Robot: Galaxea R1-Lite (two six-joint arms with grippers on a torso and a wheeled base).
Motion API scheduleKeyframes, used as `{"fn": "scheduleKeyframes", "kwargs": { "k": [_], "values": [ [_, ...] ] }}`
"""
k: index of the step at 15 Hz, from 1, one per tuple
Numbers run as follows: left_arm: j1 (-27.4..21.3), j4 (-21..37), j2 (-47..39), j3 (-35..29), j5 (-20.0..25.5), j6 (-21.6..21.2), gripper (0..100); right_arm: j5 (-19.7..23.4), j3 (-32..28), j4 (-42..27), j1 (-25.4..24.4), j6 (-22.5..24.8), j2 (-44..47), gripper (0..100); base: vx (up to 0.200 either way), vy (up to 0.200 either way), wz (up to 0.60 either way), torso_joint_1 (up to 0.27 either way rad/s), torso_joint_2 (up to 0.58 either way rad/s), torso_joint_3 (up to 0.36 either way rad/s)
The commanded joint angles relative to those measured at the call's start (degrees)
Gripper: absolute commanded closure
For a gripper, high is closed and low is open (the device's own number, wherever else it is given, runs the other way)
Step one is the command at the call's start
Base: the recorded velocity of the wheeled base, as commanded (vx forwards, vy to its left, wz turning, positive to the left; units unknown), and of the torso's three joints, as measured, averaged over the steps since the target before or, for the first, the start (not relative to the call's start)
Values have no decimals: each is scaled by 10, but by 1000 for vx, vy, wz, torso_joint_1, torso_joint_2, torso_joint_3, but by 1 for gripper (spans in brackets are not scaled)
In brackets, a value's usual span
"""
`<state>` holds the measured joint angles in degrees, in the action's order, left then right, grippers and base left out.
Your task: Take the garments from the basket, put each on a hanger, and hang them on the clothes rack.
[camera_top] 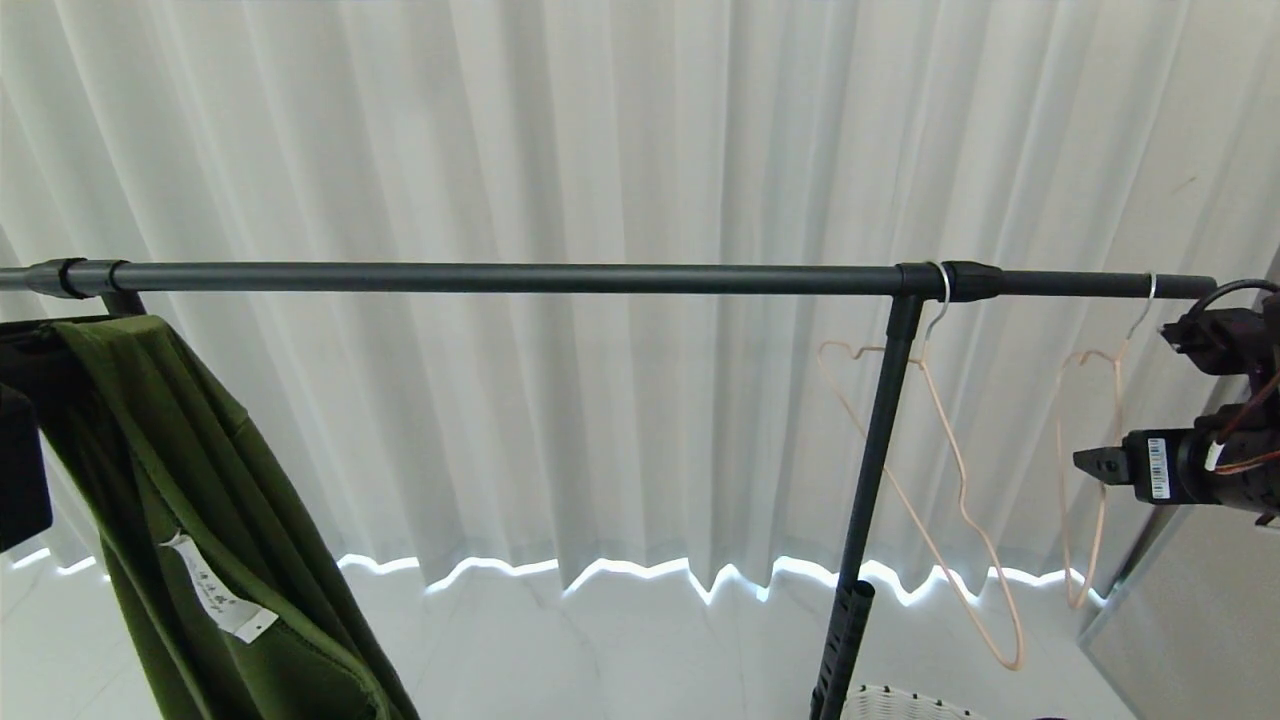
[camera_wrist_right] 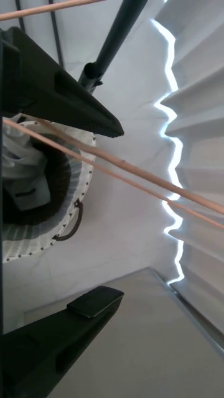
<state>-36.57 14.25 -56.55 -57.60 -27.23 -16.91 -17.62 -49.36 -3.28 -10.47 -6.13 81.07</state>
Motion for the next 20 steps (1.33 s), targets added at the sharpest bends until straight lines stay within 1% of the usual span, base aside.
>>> {"fn": "scheduleKeyframes", "kwargs": {
  "k": [1, 5, 7, 9, 10, 12, 20],
  "values": [
    [0, -1, -1, 0, 0, 0, 100, 1, -2, -2, -2, 0, -1, 0, 0, 0, 0, 0, 0, 0],
    [0, 0, -2, 4, 1, 1, 100, 0, -11, -12, -3, -2, 22, 0, 0, 0, 0, 0, 0, 0],
    [0, 0, -2, 9, 1, 1, 100, 0, -29, -52, -3, -5, 30, 0, 0, 0, 0, 0, 0, 0],
    [0, 0, -2, 11, 1, 1, 100, 1, -57, -83, -2, -33, 50, 0, 0, 0, 0, 0, 0, 0],
    [0, 0, -3, 11, 1, 1, 100, 0, -85, -102, -3, -63, 69, 0, 0, 0, 0, 0, 0, 0],
    [0, 0, -5, 11, 1, 1, 100, 0, -106, -122, -3, -98, 91, 0, 0, 0, 0, 0, 0, 0],
    [0, 0, -4, 11, 1, -1, 100, -2, -95, -120, 13, -96, 117, 0, 0, 0, 0, 0, 0, 0]
  ]
}}
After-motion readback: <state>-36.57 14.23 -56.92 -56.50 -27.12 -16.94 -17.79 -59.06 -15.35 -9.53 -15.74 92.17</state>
